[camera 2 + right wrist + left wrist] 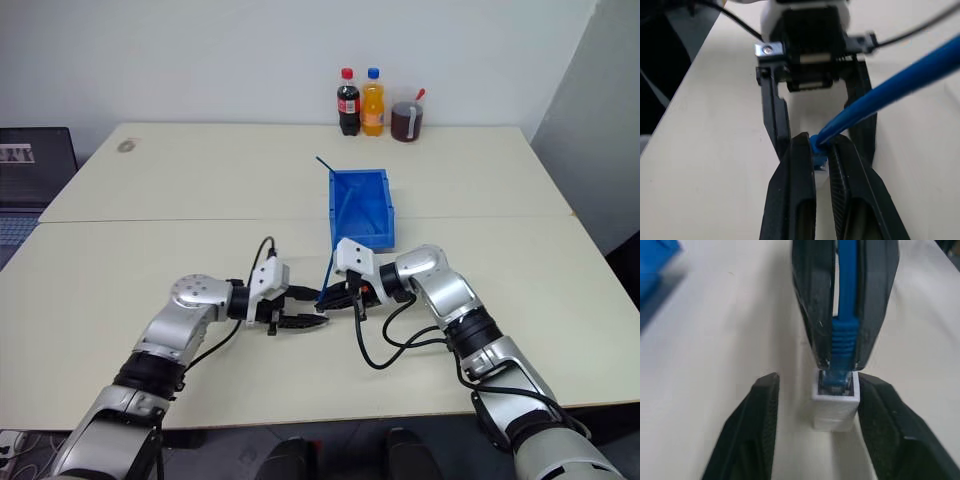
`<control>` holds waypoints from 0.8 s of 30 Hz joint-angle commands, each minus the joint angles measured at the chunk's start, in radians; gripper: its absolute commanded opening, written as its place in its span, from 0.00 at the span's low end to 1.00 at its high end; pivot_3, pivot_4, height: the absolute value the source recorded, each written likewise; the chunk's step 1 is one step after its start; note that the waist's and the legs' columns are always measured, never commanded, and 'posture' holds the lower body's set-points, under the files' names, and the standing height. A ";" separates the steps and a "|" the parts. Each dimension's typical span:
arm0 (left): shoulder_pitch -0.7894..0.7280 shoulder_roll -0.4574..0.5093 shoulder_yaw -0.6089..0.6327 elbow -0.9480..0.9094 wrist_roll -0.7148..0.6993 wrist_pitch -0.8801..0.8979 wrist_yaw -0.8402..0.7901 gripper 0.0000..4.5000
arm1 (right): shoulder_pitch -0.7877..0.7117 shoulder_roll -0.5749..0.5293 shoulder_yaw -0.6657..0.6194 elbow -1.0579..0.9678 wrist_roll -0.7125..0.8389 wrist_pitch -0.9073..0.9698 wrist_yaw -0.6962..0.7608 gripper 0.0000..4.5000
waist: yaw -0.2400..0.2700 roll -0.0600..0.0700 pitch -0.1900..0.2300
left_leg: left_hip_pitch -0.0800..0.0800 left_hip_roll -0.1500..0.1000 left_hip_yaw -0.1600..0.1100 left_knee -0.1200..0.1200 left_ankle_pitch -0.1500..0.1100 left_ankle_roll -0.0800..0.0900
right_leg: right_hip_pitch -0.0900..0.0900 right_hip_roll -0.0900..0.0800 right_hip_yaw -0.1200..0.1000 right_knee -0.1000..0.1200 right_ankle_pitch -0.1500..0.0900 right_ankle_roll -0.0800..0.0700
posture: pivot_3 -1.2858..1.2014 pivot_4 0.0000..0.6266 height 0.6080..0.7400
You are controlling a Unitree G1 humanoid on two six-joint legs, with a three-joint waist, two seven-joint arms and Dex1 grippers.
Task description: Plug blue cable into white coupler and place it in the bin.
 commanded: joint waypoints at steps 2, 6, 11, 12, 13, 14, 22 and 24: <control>0.096 0.030 0.124 -0.304 -0.110 0.176 0.141 0.86 | -0.152 -0.012 -0.205 0.026 0.148 0.283 -0.104 0.02 | -0.002 0.001 0.001 | 0.000 -0.001 -0.001 0.000 0.000 0.000 | 0.000 -0.003 -0.001 0.000 0.000 -0.001 | 0.52 0.24 1.00; 0.127 -0.003 0.199 -0.472 -0.155 0.289 0.311 0.99 | -0.359 -0.014 -0.272 0.349 0.113 0.275 -0.191 0.02 | -0.001 0.002 0.002 | 0.000 -0.002 0.000 -0.001 0.000 0.000 | 0.000 -0.003 -0.002 0.000 -0.001 0.001 | 0.52 0.24 1.00; 0.154 -0.068 0.231 -0.600 -0.167 0.364 0.496 1.00 | -0.602 0.029 -0.344 0.814 0.049 0.100 -0.388 0.10 | -0.004 0.002 0.002 | 0.001 -0.003 0.002 -0.003 0.000 0.000 | 0.001 -0.002 0.000 -0.002 -0.002 0.003 | 0.52 0.24 1.00; 0.168 -0.079 0.228 -0.620 -0.167 0.371 0.518 1.00 | -0.633 0.038 -0.373 0.874 0.056 0.081 -0.435 0.18 | -0.006 0.002 0.002 | 0.000 -0.003 0.003 -0.003 0.000 0.000 | 0.001 -0.002 0.000 -0.003 0.000 0.000 | 0.52 0.24 1.00; 0.180 -0.087 0.224 -0.636 -0.166 0.375 0.536 1.00 | -0.657 0.046 -0.391 0.918 0.055 0.061 -0.466 0.21 | -0.006 0.002 0.002 | 0.000 -0.003 0.004 -0.004 0.000 0.000 | 0.001 -0.002 0.001 -0.005 0.001 -0.001 | 0.52 0.24 1.00; 0.194 -0.092 0.223 -0.651 -0.165 0.379 0.552 1.00 | -0.674 0.054 -0.402 0.950 0.047 0.041 -0.502 0.26 | -0.007 0.002 0.002 | -0.001 -0.002 0.004 -0.004 0.000 0.000 | 0.001 -0.003 0.001 -0.007 0.001 -0.002 | 0.52 0.24 1.00; 0.260 -0.107 0.258 -0.721 -0.170 0.416 0.674 1.00 | -0.713 0.078 -0.396 1.019 -0.060 -0.082 -0.602 0.70 | -0.004 0.002 0.002 | -0.012 -0.002 0.000 -0.005 0.000 0.000 | -0.006 -0.004 0.000 -0.010 0.001 -0.002 | 0.52 0.24 1.00; 0.262 -0.113 0.273 -0.713 -0.171 0.424 0.711 1.00 | -0.715 0.071 -0.404 1.021 -0.073 -0.088 -0.612 0.80 | -0.004 0.002 0.002 | -0.011 -0.003 0.000 -0.005 0.000 0.000 | -0.006 -0.004 0.000 -0.010 0.001 -0.002 | 0.52 0.24 1.00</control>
